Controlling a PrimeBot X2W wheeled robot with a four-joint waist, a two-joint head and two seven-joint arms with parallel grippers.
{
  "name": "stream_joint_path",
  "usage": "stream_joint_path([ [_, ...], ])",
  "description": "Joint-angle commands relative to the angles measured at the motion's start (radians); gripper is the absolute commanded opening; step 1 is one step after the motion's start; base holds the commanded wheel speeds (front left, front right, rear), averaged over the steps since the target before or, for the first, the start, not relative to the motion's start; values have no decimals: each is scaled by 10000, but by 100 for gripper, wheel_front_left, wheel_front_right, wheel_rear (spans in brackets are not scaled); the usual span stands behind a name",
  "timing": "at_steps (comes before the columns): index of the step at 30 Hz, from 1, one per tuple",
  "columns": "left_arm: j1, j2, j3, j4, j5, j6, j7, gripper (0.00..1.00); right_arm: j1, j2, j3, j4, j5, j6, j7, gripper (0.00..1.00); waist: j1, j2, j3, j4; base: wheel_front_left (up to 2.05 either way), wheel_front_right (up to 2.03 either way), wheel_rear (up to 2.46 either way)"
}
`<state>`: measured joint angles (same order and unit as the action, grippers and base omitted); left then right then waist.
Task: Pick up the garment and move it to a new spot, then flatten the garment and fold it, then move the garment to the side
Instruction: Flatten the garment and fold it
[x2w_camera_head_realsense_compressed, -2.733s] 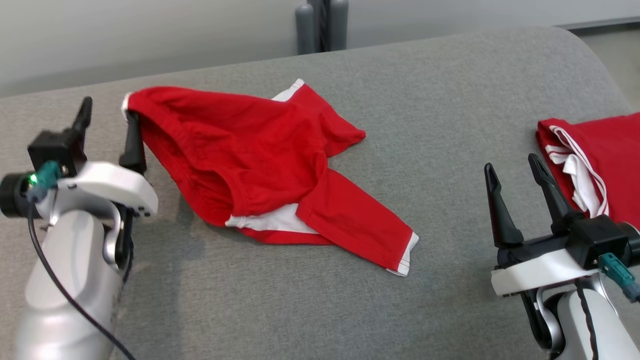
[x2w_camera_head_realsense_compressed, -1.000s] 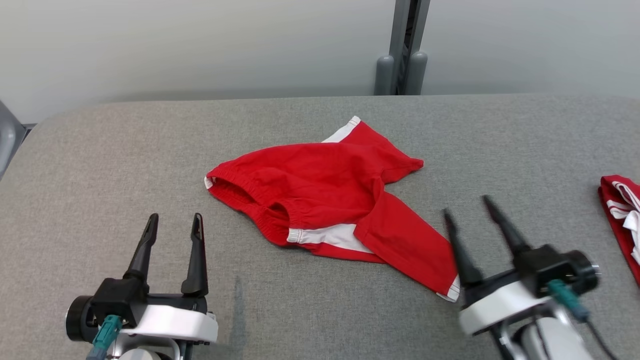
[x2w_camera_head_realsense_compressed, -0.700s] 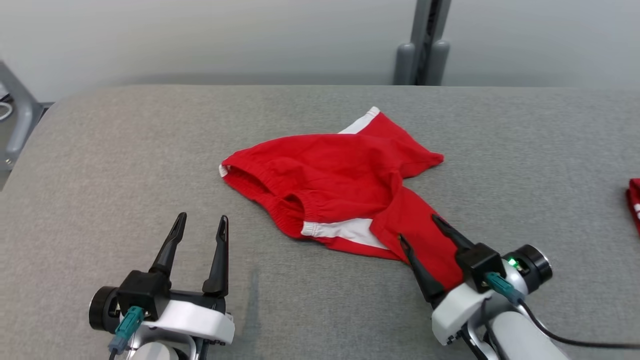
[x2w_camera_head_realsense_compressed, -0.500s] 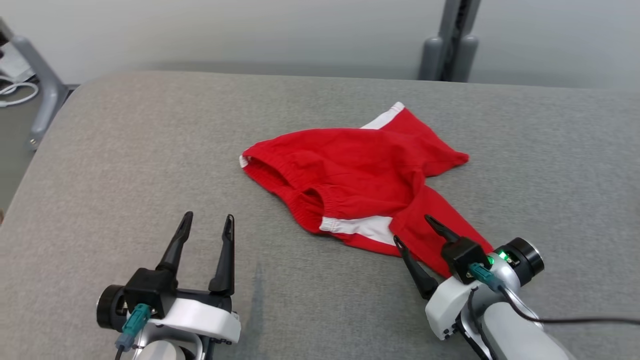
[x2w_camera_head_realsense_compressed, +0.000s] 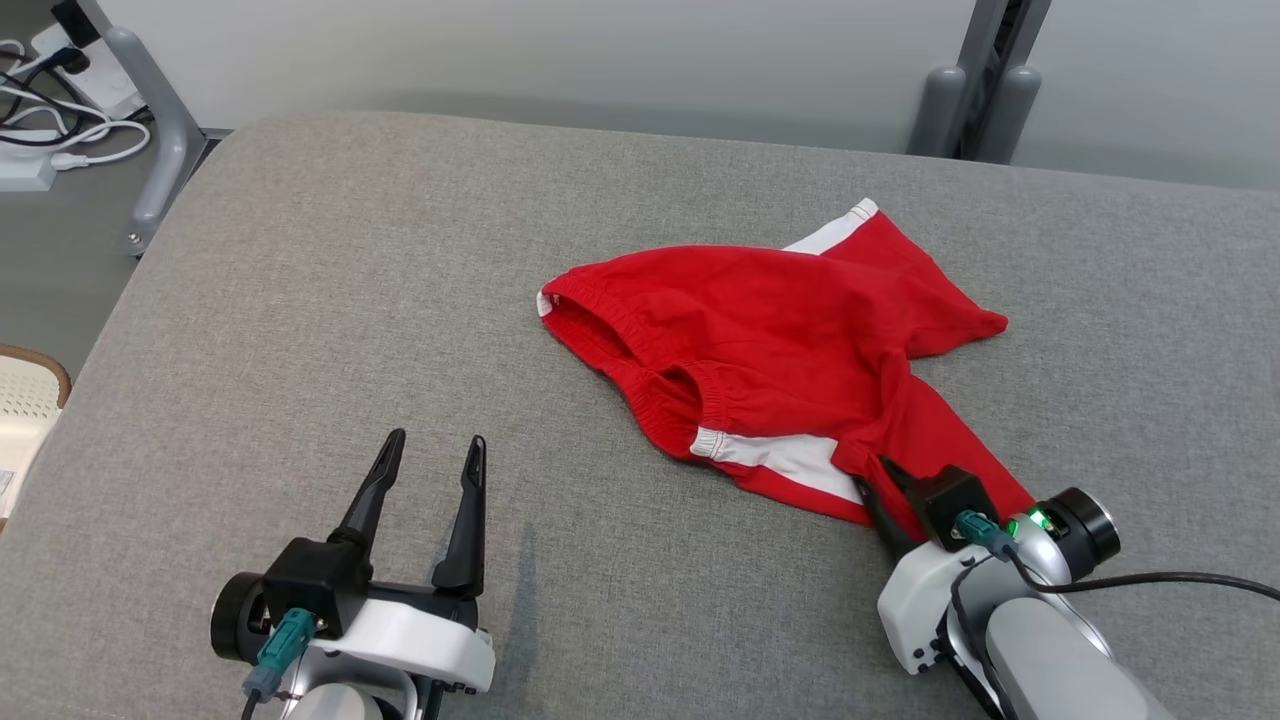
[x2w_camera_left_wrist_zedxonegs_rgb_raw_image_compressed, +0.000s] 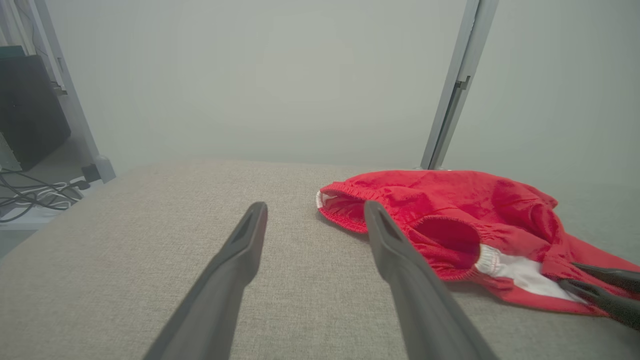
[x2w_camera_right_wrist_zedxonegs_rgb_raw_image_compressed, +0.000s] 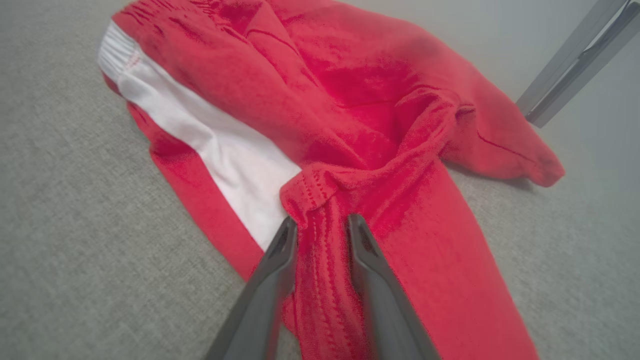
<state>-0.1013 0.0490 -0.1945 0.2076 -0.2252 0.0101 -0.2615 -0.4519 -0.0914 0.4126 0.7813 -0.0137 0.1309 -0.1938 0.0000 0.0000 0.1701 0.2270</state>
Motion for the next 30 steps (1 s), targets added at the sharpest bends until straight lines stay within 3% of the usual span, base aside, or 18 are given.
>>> stream_joint_path([
  [1, -102, 38, 1, -18, -55, 56, -34, 100, -113, 35, -39, 107, 75, -2, 37, 16, 0, 0, 14, 0, 0, 0, 0],
  [2, -123, 38, 1, -22, -58, 74, -34, 100, -158, 53, -33, 177, 95, -2, 15, 0, 0, 0, 19, -7, 0, 0, 0],
  [7, -142, 39, 103, -32, -55, 119, -34, 100, -264, 106, -222, 212, 307, -2, -302, 0, 0, 0, -12, -162, 0, 0, 0],
  [13, -119, 39, 203, 10, -19, 112, -34, 100, -128, 225, -286, -170, 1349, -2, -256, 0, 0, 0, -106, -429, 0, 0, 0],
  [26, -93, 38, 361, 196, 49, -19, -34, 100, 278, -650, 20, -1771, 3797, -2, 818, 0, 0, 0, -296, -862, 0, 0, 0],
  [30, -118, 38, 361, 267, 71, -59, -35, 100, 542, -722, -475, -2142, 5080, -2, 982, 0, 0, 0, -335, -905, 0, 0, 0],
])
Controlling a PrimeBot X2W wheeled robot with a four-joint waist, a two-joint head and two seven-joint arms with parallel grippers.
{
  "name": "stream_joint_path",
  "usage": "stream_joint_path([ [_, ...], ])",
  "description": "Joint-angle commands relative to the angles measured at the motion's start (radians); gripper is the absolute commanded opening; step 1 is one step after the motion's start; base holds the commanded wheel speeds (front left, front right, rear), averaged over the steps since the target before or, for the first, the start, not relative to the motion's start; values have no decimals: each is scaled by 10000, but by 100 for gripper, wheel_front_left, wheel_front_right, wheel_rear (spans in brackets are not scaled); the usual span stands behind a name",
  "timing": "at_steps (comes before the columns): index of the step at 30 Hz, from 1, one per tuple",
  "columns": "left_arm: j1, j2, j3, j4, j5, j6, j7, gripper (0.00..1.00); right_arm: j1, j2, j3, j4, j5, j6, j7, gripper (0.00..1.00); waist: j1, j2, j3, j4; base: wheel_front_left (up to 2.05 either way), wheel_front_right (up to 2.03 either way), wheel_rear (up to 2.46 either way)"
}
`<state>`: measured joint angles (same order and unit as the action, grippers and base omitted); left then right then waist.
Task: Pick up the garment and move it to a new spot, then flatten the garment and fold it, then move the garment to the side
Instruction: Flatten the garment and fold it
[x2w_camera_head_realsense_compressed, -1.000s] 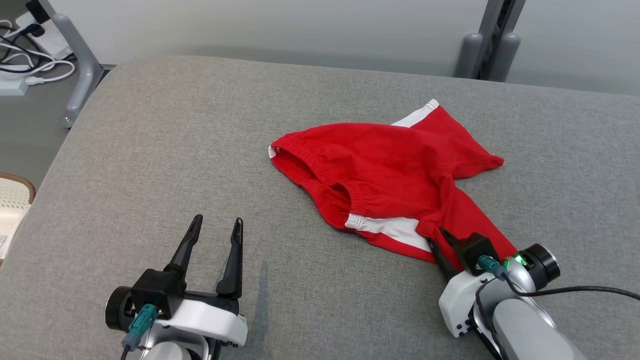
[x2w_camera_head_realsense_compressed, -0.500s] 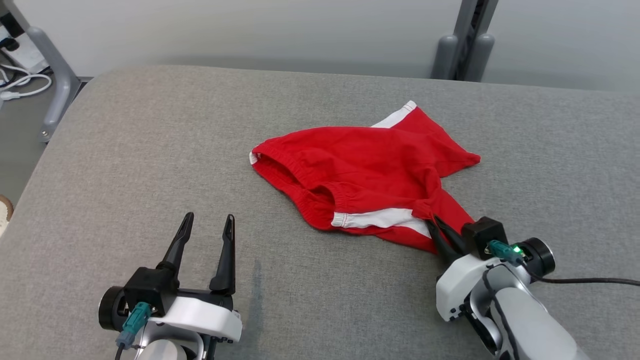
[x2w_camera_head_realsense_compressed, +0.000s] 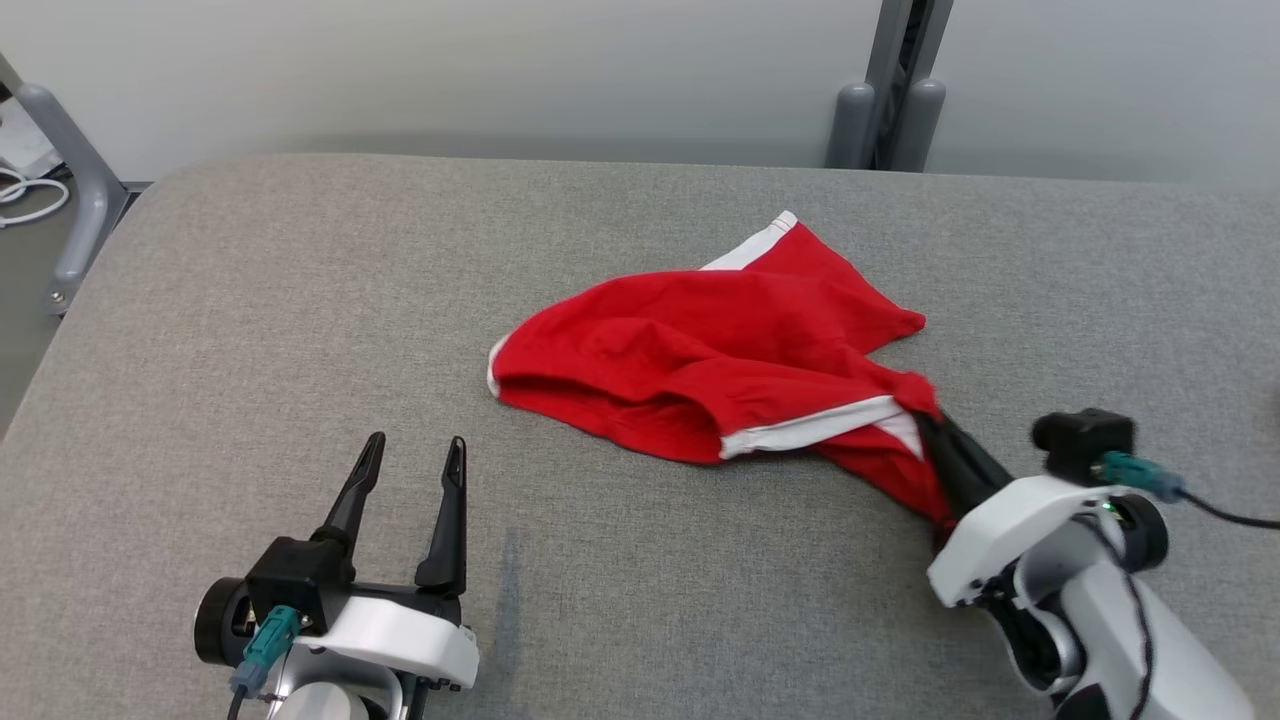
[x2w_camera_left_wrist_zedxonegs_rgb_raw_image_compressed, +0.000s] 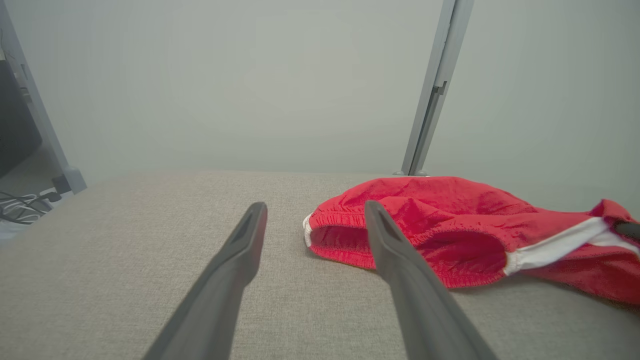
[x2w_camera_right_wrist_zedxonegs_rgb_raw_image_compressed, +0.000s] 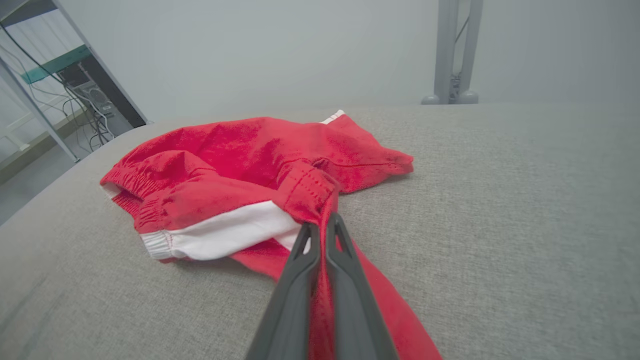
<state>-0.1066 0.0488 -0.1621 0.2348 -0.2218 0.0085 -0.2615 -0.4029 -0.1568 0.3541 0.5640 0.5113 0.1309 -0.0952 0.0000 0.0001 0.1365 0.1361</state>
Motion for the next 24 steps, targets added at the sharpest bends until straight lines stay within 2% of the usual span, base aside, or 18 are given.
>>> stream_joint_path([
  [1, -69, 40, 46, 8, 46, -52, -33, 100, 98, -69, -137, 3, 186, -2, 40, 0, 0, -1, -5, -7, 0, 0, 0],
  [3, -59, 40, 46, 36, 75, -53, -33, 100, 158, -98, -588, 26, 695, 0, 133, 0, 0, -1, -11, -24, 0, 0, 0],
  [4, -52, 39, 39, 61, 95, -69, -35, 100, 183, -107, -725, 68, 851, 0, 196, 5, 0, -1, -14, -32, 0, 0, 0],
  [5, -45, 40, 40, 72, 94, -82, -35, 100, 208, -135, -829, 128, 932, 0, 243, 46, 0, -1, -18, -41, 0, 0, 0],
  [6, -42, 40, 43, 85, 104, -78, -35, 100, 249, -150, -951, 240, 1000, 0, 308, 100, 0, -1, -21, -49, 0, 0, 0],
  [15, 20, 40, 68, 279, 167, -135, -35, 100, 59, -206, -1268, 723, 21, 0, 147, 100, 0, -1, -126, -192, 0, 0, 0],
  [24, -36, 43, 71, 160, 159, -109, -35, 100, 184, -458, -1464, -721, -720, 0, -720, 100, 0, -1, -307, -552, 0, 0, 0],
])
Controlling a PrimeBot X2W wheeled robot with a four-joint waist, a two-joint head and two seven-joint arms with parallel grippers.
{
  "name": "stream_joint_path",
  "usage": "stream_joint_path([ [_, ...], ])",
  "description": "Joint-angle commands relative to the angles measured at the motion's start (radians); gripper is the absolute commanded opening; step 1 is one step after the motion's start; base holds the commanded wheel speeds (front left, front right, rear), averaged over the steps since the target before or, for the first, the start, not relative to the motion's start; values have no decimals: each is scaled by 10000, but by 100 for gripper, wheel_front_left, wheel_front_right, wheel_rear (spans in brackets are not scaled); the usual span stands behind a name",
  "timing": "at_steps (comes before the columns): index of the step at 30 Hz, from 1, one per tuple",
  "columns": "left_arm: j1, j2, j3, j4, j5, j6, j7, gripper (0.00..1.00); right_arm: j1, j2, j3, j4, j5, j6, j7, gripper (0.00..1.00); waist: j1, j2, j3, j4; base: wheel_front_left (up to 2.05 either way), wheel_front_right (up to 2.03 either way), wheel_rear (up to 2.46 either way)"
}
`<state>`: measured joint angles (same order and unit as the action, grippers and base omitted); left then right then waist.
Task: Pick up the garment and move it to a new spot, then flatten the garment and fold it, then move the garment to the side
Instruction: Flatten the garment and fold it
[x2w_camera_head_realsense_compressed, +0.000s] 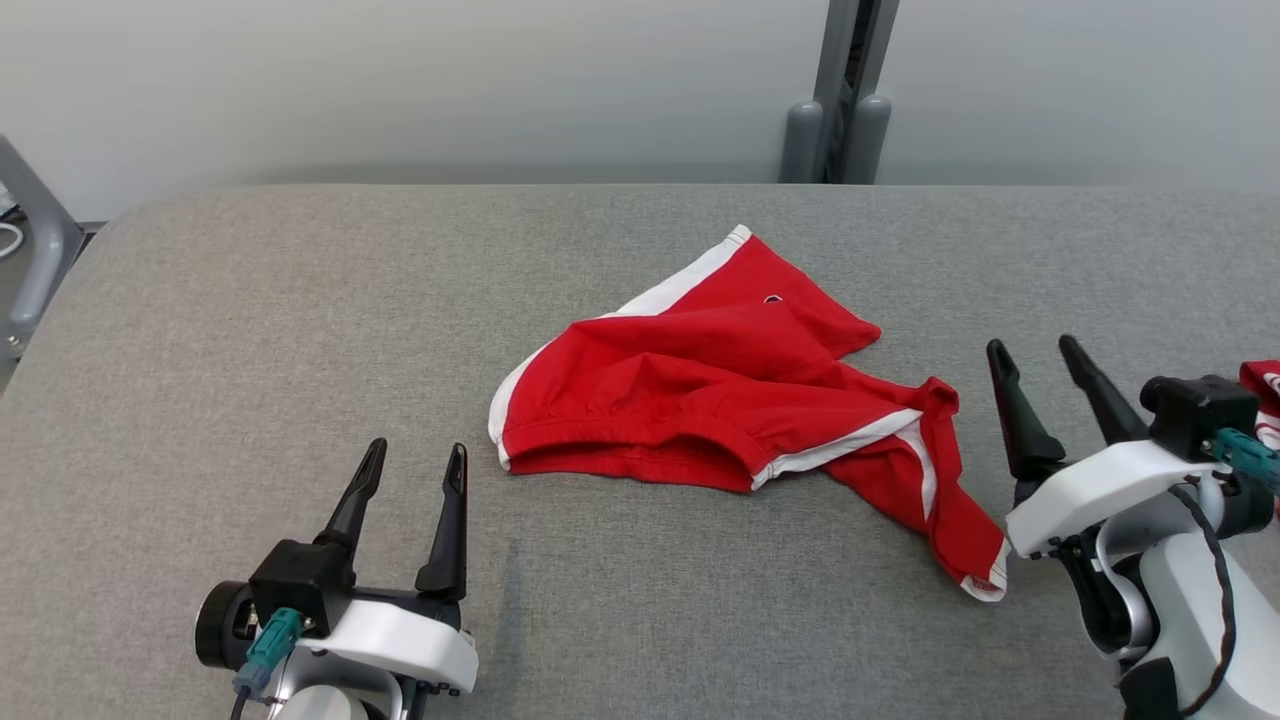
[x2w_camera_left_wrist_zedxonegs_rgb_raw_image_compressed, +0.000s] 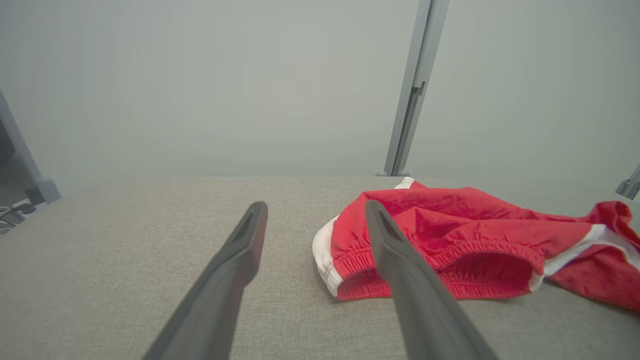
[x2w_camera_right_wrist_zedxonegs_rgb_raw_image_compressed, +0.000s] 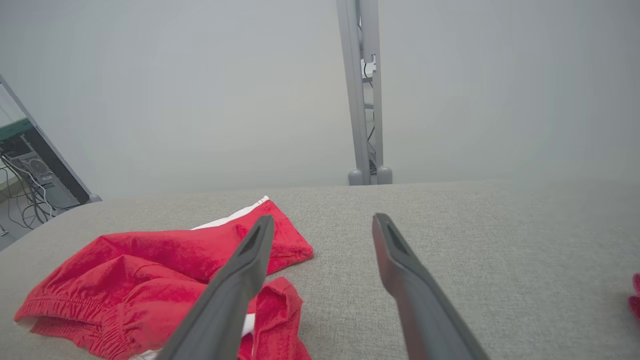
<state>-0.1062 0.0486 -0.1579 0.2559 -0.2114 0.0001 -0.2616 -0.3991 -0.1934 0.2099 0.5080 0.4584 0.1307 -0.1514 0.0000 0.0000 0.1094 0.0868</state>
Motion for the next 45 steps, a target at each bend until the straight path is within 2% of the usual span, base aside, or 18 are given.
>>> stream_joint_path([
  [1, -54, 43, 2, -85, 56, -31, -33, 100, 222, -171, -57, -347, -379, 2, -259, 100, 0, 0, -46, -89, 0, 0, 0],
  [11, 78, 43, -240, -463, -34, 84, -31, 100, 1480, -267, -492, -2184, -2021, 2, -805, 100, 0, 0, -43, -393, 0, 0, 0],
  [20, -6, 43, -430, -476, -26, 83, -33, 100, 1859, 117, -531, -2515, -2604, 0, -637, 100, 0, 0, 30, -469, 0, 0, 0],
  [25, -132, 43, -609, -393, 4, 39, -31, 100, 1526, 75, -324, -2325, -2523, 0, -140, 100, 0, 0, 133, -309, 0, 0, 0],
  [32, -182, 43, -821, -229, 248, 22, -33, 100, 800, 55, -146, -1410, -2094, 0, 1051, 100, 0, 0, 315, 30, 0, 0, 0],
  [43, -235, 40, -1078, -194, 207, 154, -33, 100, 176, 56, -325, -510, -1756, 0, 1763, 100, 0, 0, 468, 526, 0, 0, 0],
  [44, -227, 42, -1078, -201, 210, 157, -33, 100, 178, 66, -331, -462, -1651, 0, 1826, 59, 0, 0, 480, 545, 0, 0, 0],
  [45, -219, 42, -1072, -204, 212, 161, -33, 100, 175, 85, -361, -412, -1554, 0, 1876, 27, 0, 0, 486, 558, 0, 0, 0],
])
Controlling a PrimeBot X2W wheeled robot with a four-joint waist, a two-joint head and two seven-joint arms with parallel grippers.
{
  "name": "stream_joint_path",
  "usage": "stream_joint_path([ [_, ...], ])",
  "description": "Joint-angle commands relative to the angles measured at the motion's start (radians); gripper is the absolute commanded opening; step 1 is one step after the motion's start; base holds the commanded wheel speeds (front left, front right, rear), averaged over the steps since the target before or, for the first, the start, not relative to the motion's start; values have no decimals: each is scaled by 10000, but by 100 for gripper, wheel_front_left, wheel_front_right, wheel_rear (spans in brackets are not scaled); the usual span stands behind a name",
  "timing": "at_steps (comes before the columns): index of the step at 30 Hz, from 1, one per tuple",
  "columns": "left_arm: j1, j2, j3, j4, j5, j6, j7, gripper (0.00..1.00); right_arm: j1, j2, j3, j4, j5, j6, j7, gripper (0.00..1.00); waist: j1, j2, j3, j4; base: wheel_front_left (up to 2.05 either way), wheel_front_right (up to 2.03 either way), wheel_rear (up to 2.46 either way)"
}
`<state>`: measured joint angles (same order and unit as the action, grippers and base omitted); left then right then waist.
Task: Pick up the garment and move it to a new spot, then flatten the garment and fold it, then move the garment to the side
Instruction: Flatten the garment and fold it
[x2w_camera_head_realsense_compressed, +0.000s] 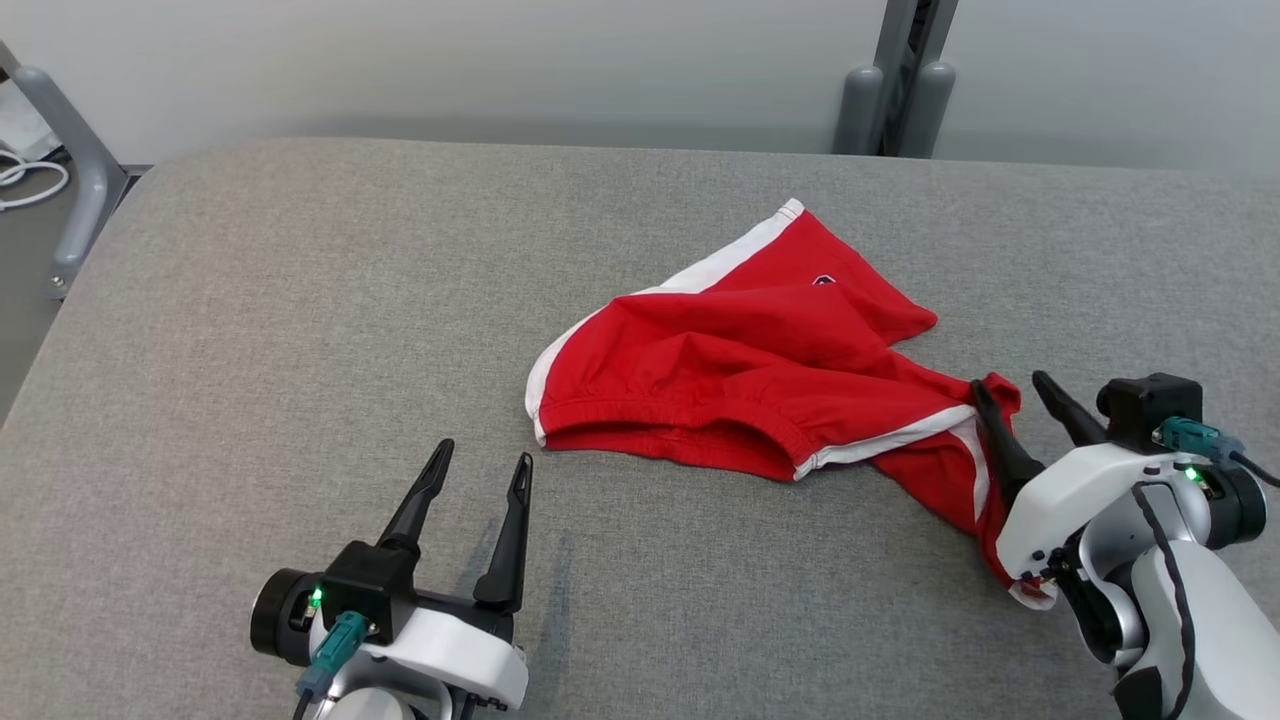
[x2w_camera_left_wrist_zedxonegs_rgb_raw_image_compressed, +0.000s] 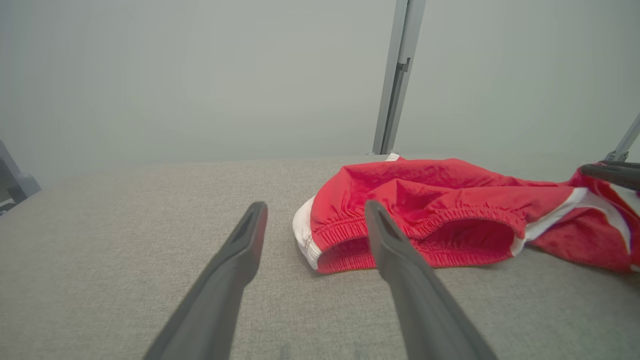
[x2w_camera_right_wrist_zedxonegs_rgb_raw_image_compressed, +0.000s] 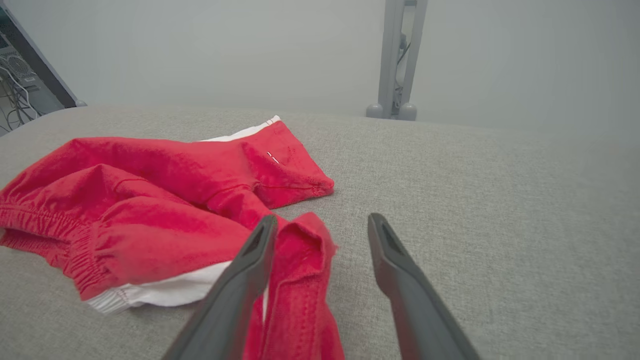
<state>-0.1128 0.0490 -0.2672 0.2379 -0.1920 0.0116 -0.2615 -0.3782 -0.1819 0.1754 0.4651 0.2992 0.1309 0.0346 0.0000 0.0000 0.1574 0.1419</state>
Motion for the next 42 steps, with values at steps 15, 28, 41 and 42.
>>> stream_joint_path([
  [15, -165, 38, 122, -34, -70, 95, -35, 100, -92, -479, -283, -930, 873, -2, 231, 0, 0, 0, -37, -155, 0, 0, 0],
  [28, -514, 47, -99, -81, -123, 100, -33, 100, -1026, -2609, -179, -644, 1524, -2, 1297, 0, 0, 0, 400, -64, 0, 0, 0],
  [41, -750, 38, -240, 118, 16, 118, -35, 100, -2888, -2930, 1342, 3092, 1390, -2, -275, 100, 0, 0, 528, 303, 0, 0, 0],
  [42, -703, 41, -207, 115, 16, 130, -35, 100, -2941, -2853, 1405, 3246, 1291, -2, -509, 100, 0, 0, 467, 266, 0, 0, 0],
])
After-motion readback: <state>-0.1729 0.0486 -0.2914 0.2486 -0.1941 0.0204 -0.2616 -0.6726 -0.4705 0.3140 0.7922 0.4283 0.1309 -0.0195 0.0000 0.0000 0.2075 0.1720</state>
